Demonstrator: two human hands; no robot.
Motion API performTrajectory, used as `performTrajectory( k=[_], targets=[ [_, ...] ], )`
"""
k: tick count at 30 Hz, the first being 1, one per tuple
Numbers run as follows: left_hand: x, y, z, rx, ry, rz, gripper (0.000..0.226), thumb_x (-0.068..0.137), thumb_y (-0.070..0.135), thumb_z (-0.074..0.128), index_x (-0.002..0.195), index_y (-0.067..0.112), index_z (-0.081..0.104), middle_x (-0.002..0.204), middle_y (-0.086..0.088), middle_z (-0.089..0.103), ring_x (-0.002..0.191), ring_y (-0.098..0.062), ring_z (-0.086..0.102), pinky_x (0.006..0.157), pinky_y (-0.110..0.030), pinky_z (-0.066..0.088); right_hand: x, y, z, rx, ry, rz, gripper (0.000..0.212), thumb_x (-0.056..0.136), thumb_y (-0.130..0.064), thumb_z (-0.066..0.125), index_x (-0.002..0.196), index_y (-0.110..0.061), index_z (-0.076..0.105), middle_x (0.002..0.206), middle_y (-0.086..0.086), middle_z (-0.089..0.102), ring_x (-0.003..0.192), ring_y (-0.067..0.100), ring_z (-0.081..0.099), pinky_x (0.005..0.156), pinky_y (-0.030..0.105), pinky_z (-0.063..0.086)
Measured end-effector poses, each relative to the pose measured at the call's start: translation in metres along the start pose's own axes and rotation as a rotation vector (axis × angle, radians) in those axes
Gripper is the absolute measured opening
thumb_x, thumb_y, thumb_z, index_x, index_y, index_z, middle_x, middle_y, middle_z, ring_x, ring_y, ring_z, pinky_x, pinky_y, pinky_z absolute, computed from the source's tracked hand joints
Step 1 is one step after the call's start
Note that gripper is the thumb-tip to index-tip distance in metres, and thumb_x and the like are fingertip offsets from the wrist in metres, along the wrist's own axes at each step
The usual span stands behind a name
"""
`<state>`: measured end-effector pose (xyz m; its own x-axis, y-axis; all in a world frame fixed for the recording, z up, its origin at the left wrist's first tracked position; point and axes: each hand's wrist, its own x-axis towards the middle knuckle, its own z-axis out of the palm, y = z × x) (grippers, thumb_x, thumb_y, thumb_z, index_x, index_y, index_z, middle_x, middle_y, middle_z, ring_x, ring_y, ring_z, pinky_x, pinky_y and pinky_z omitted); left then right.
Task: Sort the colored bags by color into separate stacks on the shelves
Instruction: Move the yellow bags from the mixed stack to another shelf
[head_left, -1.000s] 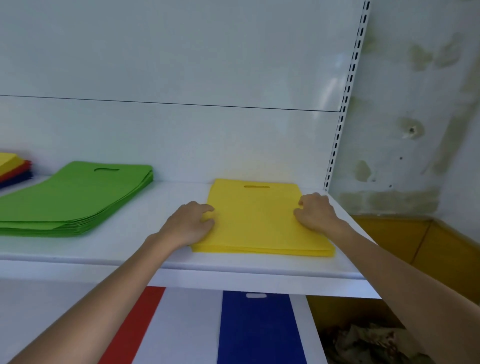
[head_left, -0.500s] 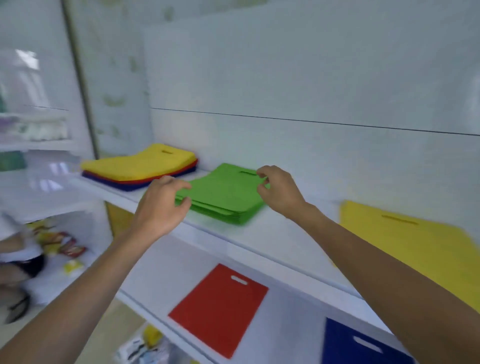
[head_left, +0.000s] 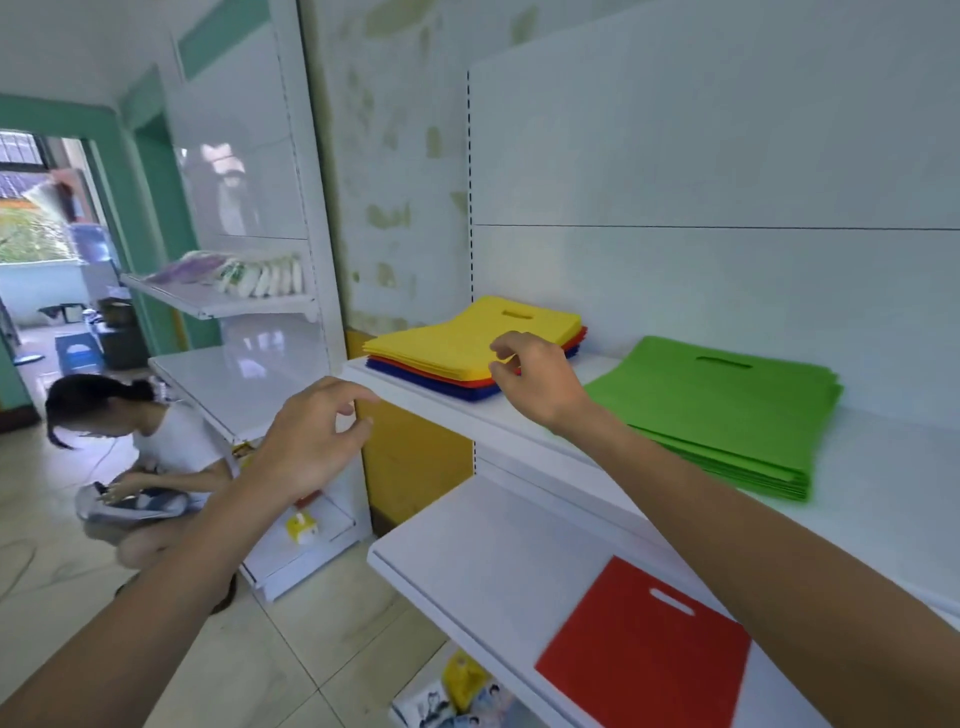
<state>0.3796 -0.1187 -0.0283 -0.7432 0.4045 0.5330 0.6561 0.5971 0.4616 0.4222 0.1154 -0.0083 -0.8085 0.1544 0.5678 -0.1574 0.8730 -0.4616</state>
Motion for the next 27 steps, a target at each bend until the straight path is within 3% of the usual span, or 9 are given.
performTrajectory(
  k=[9,16,20,27],
  targets=[
    [0.073,-0.049,0.032,-0.081,-0.035,0.008,0.023,0.088,0.011,0.057,0.109,0.016,0.064,0.113,0.001,0.054,0.095,-0.009,0.052,0.081,-0.024,0.040,0.075,0.017,0.039,-0.060,0.008,0.010,0.031,0.091,-0.012,0.051,0.120,-0.004,0.056,0.116,0.011,0.060,0.101,0.023,0.058,0.087,0.032,0.047],
    [0.147,-0.082,0.053,-0.127,-0.032,0.050,0.022,0.088,0.011,0.057,0.107,0.017,0.064,0.104,0.004,0.053,0.097,-0.010,0.051,0.078,-0.023,0.039,0.143,0.039,0.060,-0.060,0.058,0.049,0.029,0.090,-0.008,0.050,0.117,-0.002,0.057,0.115,0.012,0.060,0.100,0.024,0.058,0.088,0.035,0.046],
    [0.190,-0.099,0.072,-0.141,-0.065,0.074,0.021,0.089,0.013,0.056,0.109,0.017,0.063,0.112,0.001,0.054,0.098,-0.010,0.050,0.081,-0.026,0.040,0.154,0.060,0.075,-0.156,0.017,0.059,0.032,0.091,-0.011,0.050,0.121,-0.005,0.055,0.117,0.010,0.059,0.105,0.022,0.056,0.089,0.036,0.046],
    [0.277,-0.138,0.106,-0.167,-0.169,0.159,0.018,0.088,0.013,0.057,0.103,0.017,0.066,0.114,-0.006,0.059,0.103,-0.018,0.057,0.086,-0.032,0.044,0.161,0.114,0.062,-0.306,0.125,0.368,0.030,0.088,-0.009,0.052,0.117,-0.004,0.058,0.113,0.012,0.061,0.103,0.026,0.057,0.092,0.037,0.045]
  ],
)
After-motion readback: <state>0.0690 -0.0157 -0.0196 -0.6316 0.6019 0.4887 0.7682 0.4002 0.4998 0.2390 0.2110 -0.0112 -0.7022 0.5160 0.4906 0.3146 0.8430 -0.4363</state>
